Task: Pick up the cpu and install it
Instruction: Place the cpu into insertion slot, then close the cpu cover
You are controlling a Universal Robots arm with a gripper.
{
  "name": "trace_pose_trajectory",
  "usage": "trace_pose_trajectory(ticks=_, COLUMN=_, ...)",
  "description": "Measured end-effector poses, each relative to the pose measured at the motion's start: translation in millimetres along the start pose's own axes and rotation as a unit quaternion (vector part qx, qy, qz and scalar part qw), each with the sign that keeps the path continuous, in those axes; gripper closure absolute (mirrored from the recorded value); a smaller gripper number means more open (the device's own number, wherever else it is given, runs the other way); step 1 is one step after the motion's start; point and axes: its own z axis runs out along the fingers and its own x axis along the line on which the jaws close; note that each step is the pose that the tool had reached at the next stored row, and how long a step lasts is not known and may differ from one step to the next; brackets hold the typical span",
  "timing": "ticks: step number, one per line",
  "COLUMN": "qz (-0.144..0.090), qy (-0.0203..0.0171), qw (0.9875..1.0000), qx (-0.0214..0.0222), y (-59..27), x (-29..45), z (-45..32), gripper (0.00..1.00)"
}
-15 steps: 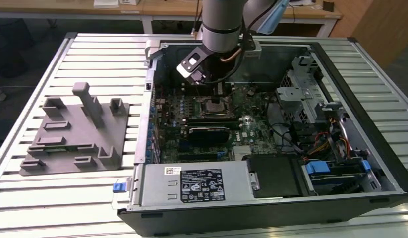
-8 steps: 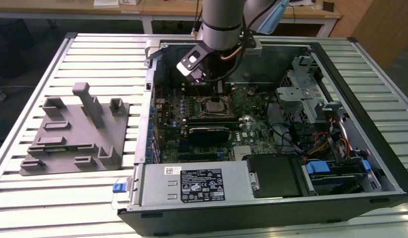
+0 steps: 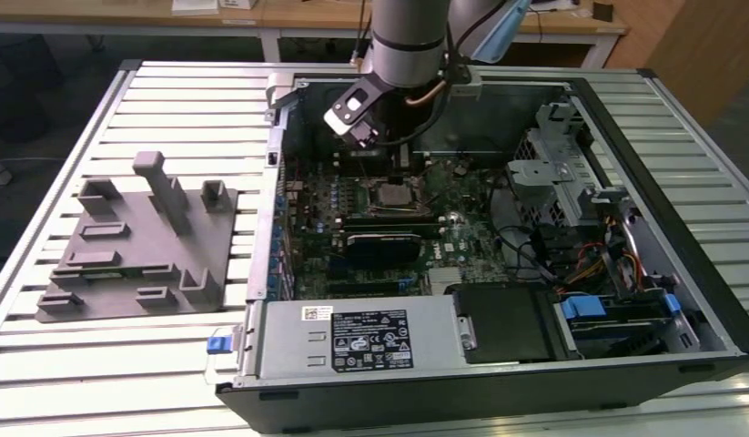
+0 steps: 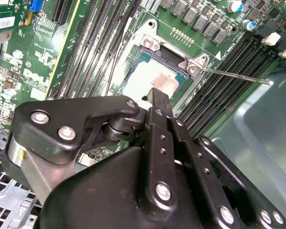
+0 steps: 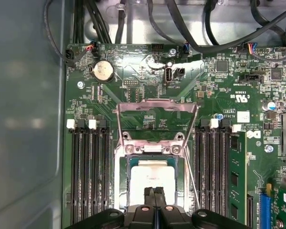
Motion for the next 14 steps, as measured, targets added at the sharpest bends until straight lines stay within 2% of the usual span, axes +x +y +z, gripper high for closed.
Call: trace_pose_trajectory(ticks=14, qz=0.0, qy=0.0, qw=1.0, qx=0.0017, y=0.4, x=-0.1, z=-12.3, gripper=0.89)
